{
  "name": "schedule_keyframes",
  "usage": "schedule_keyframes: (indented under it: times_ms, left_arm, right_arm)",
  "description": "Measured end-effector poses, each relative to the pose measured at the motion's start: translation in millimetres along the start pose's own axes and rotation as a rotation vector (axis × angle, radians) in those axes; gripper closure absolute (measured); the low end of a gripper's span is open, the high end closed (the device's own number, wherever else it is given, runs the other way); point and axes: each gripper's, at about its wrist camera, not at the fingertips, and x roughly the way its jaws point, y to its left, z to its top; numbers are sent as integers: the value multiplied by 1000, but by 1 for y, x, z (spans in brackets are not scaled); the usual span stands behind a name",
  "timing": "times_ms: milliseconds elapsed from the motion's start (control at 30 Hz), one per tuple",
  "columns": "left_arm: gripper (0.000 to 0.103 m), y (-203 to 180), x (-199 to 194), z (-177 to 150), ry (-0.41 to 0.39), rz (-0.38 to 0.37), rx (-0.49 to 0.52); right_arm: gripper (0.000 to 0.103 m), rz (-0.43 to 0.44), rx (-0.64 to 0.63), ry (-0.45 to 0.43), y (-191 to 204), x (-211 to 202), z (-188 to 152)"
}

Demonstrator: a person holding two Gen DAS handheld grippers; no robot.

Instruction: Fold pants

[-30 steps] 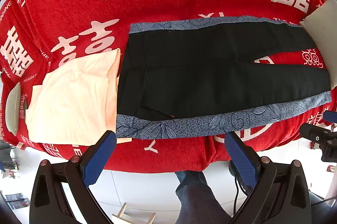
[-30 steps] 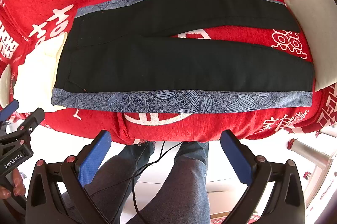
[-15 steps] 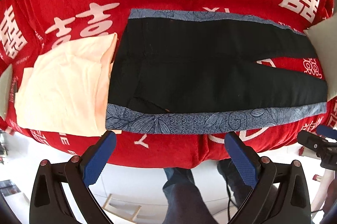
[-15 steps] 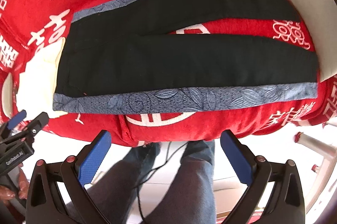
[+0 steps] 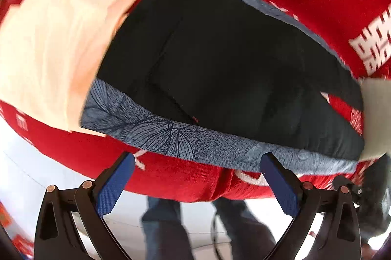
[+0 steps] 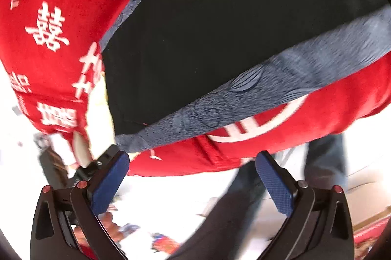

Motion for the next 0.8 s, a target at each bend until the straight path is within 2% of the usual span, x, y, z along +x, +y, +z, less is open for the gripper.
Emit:
schedule_keyframes:
  times_ms: [100, 333, 400, 467, 533, 567, 600, 633, 667, 800]
  left_arm:
    - [0, 13, 21, 0, 9, -37, -45]
    - [0, 32, 49, -6, 15, -145, -113]
    - [0, 35, 51, -8, 13, -172, -120]
    - [0, 37, 53, -8, 14, -192, -125]
    - [0, 41, 55, -8, 17, -213, -141]
    - [0, 43, 55, -7, 18, -223, -152]
    - [0, 44, 55, -8, 15, -229, -161]
    - [0, 46, 54, -8, 8, -235, -170]
    - [0, 48, 51, -8, -4, -243, -179]
    - [0, 58, 47, 5, -43, -270, -226]
  right_arm:
    - [0, 81, 26, 20, -13, 31, 5]
    - [7, 191, 51, 33, -31, 71, 12]
    - [23, 234, 61, 34, -34, 82, 14]
    - [25, 273, 80, 32, -34, 89, 17]
    - [32, 317, 116, 29, -32, 99, 20]
    - [50, 336, 131, 31, -31, 102, 22]
    - [74, 356, 150, 38, -30, 105, 22]
    - [84, 379, 162, 42, -26, 106, 23]
    - [90, 391, 156, 40, -22, 105, 23]
    - [90, 423, 84, 29, 0, 89, 23]
